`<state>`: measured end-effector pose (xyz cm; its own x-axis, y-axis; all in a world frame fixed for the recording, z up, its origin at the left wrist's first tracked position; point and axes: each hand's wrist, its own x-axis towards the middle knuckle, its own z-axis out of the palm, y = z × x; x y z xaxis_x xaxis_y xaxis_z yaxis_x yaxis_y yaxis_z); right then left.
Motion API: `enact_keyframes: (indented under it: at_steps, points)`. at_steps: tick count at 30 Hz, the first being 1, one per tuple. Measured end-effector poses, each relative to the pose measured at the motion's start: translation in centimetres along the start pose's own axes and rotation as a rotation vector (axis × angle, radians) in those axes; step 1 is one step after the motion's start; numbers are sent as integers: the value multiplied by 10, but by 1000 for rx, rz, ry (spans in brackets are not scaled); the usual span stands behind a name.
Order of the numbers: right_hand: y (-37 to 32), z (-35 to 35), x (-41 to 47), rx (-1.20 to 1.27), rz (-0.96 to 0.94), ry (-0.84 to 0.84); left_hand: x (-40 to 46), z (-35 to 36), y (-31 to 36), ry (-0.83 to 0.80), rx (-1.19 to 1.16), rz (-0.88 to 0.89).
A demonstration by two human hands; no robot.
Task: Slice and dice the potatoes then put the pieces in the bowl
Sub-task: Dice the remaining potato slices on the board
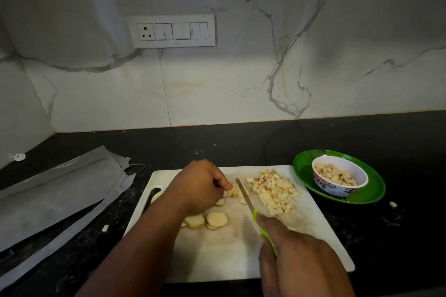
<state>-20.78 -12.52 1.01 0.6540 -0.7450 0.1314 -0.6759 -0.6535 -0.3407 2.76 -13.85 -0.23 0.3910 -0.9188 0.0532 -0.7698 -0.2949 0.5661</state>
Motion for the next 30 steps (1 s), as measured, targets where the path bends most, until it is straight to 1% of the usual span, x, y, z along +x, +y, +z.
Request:
enact_keyframes:
  at_steps: [1,5,15,21,25,28,30]
  points:
    - [-2,3,5,-11,-10,25,0,0,1,9,-7,-6]
    - [-4,16,27,-27,-43,26,0,1,3,26,-22,-20]
    - [-3,31,32,-36,-65,26,4,1,2,47,-13,-9]
    - [4,29,21,-49,-84,-27,4,3,4,55,-6,-18]
    - [9,20,-2,-41,-33,-83,3,3,5,31,31,-3]
    - [14,15,-12,-37,-7,-44,1,0,1,-10,-7,7]
    - [14,14,-12,-24,-5,11,-2,-1,-1,13,-93,8]
